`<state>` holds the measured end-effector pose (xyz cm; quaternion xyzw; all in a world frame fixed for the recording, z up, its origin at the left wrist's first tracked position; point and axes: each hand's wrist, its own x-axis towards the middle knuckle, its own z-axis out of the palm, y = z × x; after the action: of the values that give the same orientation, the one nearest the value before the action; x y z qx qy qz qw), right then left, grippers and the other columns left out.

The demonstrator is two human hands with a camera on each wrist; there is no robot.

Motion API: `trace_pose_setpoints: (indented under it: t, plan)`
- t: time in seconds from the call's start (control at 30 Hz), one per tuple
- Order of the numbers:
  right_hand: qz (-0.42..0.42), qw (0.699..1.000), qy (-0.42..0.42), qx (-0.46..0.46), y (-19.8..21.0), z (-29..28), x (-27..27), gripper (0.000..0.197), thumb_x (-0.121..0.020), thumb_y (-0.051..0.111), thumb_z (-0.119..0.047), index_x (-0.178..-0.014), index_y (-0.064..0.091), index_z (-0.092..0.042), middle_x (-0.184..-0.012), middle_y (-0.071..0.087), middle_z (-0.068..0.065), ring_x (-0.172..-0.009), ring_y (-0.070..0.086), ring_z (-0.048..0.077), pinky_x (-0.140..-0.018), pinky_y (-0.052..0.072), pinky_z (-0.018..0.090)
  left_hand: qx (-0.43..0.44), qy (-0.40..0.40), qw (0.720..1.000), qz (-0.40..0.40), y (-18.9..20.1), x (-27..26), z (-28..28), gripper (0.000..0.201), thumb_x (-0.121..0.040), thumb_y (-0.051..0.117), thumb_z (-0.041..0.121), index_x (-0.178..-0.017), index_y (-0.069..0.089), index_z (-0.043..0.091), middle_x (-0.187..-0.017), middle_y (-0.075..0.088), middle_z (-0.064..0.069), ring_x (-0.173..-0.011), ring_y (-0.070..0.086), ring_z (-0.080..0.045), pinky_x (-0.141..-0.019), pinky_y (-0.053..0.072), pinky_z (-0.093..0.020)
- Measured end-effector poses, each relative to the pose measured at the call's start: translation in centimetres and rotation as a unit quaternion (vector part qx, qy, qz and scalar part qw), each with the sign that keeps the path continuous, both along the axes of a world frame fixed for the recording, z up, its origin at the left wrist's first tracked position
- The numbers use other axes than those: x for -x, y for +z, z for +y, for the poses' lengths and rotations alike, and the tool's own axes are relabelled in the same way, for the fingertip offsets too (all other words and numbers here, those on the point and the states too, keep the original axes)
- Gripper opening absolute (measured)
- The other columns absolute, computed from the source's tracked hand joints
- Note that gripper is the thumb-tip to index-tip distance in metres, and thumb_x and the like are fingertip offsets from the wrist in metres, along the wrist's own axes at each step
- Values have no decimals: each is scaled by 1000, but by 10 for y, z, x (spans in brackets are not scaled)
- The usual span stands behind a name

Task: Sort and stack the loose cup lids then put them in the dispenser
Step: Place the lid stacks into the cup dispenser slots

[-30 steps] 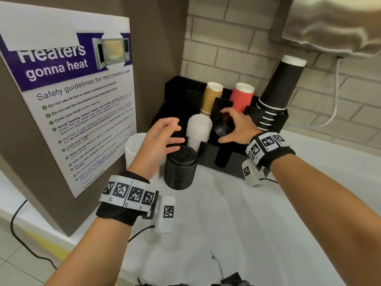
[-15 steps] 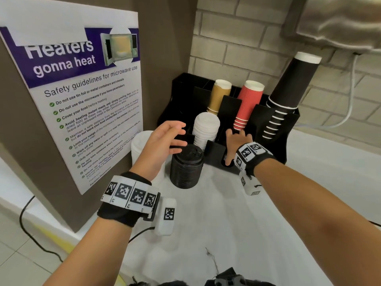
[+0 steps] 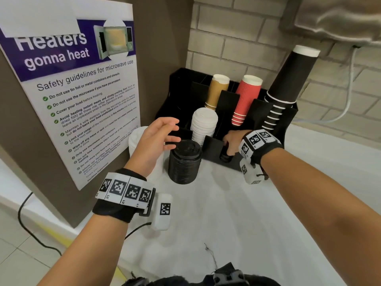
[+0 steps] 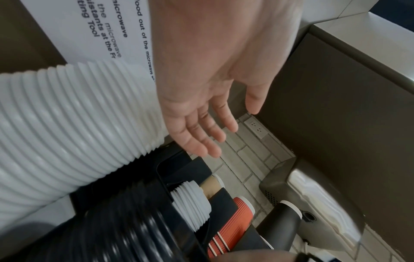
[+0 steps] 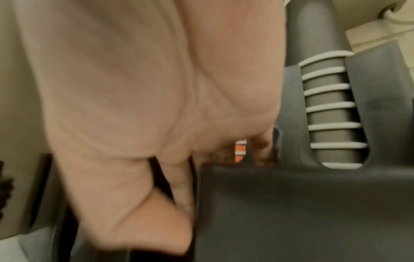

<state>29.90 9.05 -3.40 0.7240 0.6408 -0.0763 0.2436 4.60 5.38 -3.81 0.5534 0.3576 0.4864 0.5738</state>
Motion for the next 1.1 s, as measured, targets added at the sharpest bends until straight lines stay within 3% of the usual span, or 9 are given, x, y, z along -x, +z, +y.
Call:
trace_pose_setpoints:
  t: [0.1, 0.17, 0.27, 0.3, 0.37, 0.47, 0.6, 0.9, 1.1]
  plan:
    - [25, 999, -8, -39, 6, -4, -3, 37, -93, 47, -12, -128, 53, -4, -122, 57, 15, -109, 55, 30, -90, 46, 34, -1, 9, 1000, -6, 1, 4, 1, 17, -101, 48, 21, -104, 64, 27, -104, 64, 3, -86, 66, -14, -81, 54, -31]
    - [71, 988, -8, -136, 18, -5, -1, 35, -93, 46, -11, -127, 54, -4, -126, 55, 17, -116, 52, 34, -97, 44, 38, -2, 16, 1000, -10, 2, 8, 2, 17, -101, 49, 20, -103, 65, 27, -103, 65, 4, -88, 67, -15, -80, 54, -29]
    - [220, 932, 96, -273, 32, -9, 23, 35, -89, 57, -16, -123, 55, -7, -122, 55, 14, -113, 52, 29, -96, 43, 34, -1, 26, 1000, -15, 3, 11, 2, 17, -100, 50, 20, -103, 65, 27, -102, 65, 4, -88, 66, -16, -81, 53, -29]
    - [280, 915, 133, -258, 34, -13, 36, 40, -87, 63, -21, -124, 55, -11, -121, 53, 11, -113, 51, 25, -96, 41, 31, -1, 30, 999, -14, 3, 12, 2, 16, -100, 50, 20, -103, 65, 27, -102, 65, 5, -88, 66, -16, -81, 53, -30]
    - [316, 918, 169, -168, 31, -19, 59, 60, -81, 72, -38, -133, 48, -21, -124, 48, 5, -113, 45, 17, -97, 39, 29, -1, 33, 999, -15, 3, 12, 1, 16, -100, 50, 19, -102, 64, 26, -100, 65, 5, -87, 66, -16, -81, 52, -31]
    - [252, 951, 156, -85, 16, -19, 78, 86, -71, 76, -52, -142, 33, -29, -132, 41, 4, -120, 41, 21, -100, 43, 38, 3, 30, 999, -17, 0, 13, -2, 16, -100, 51, 18, -102, 64, 26, -98, 65, 4, -83, 66, -15, -78, 52, -28]
    - [212, 967, 134, -51, 3, -15, 85, 96, -67, 80, -49, -145, 26, -30, -134, 40, 7, -121, 44, 27, -97, 48, 43, 13, 33, 999, -24, -5, 17, -5, 16, -99, 51, 18, -101, 65, 26, -95, 66, 3, -79, 66, -13, -77, 51, -27]
    - [286, 946, 138, -65, -6, -12, 82, 87, -69, 82, -36, -139, 32, -27, -125, 51, 9, -109, 54, 26, -89, 53, 39, 6, 41, 999, -17, -4, 21, -8, 16, -99, 51, 17, -102, 65, 25, -95, 65, 2, -78, 66, -12, -76, 51, -26]
    - [420, 892, 102, -128, 29, -19, 56, 78, -66, 84, -31, -131, 40, -35, -113, 54, -9, -100, 56, 8, -81, 47, 18, -29, 59, 998, -2, -8, -4, -20, 19, -97, 52, 13, -110, 58, 27, -101, 56, 6, -92, 60, -11, -78, 49, -26]
